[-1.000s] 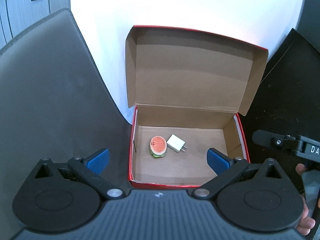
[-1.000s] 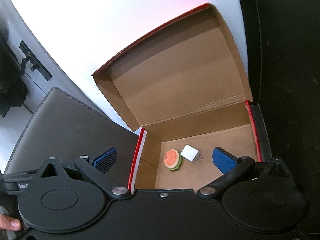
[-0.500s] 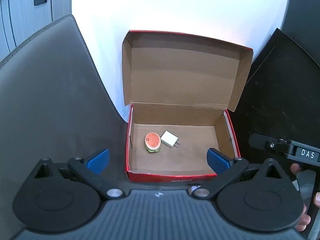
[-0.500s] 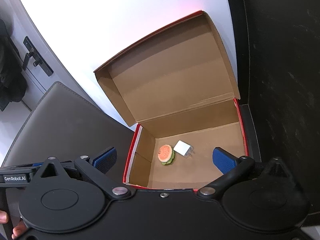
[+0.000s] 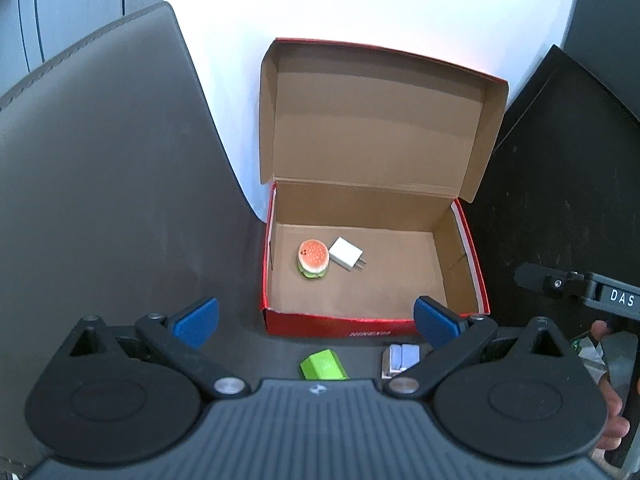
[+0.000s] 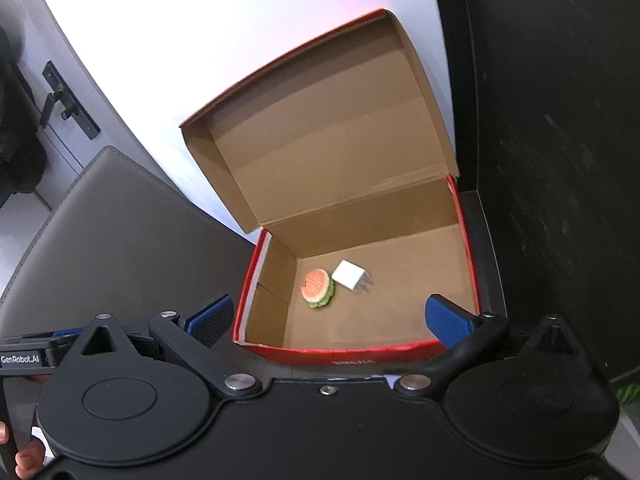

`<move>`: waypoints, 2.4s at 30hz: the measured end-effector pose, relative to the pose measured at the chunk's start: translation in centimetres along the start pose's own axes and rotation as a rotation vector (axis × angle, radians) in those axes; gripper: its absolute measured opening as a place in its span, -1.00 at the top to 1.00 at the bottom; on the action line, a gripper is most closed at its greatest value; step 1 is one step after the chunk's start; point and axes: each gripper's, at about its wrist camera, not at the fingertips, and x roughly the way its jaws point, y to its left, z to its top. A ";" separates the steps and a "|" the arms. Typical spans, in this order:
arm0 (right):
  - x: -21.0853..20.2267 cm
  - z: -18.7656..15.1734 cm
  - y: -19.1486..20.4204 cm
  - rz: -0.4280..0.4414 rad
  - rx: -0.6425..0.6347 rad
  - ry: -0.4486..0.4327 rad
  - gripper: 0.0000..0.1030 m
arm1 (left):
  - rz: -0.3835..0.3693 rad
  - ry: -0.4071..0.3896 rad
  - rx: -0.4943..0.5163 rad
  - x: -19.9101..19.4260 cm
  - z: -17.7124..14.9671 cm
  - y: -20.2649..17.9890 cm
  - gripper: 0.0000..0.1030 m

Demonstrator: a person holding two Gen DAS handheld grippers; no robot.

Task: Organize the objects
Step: 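Move both open tools back toward the toys in front of the red box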

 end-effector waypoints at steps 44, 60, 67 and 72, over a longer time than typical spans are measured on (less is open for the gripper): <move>1.2 -6.6 -2.4 -0.139 0.011 0.083 -1.00 | -0.104 0.204 0.135 6.7 -4.5 -0.6 -1.00; 5.2 -9.0 -1.5 -0.157 -0.074 0.159 -0.97 | -0.128 0.253 0.130 11.4 -4.5 0.5 -0.99; 6.5 -9.2 -3.0 -0.187 -0.046 0.171 -0.81 | -0.164 0.267 0.153 13.2 -4.4 -0.1 -0.98; 7.7 -9.4 -3.7 -0.193 -0.029 0.201 -0.69 | -0.173 0.298 0.167 15.0 -4.7 -0.6 -0.95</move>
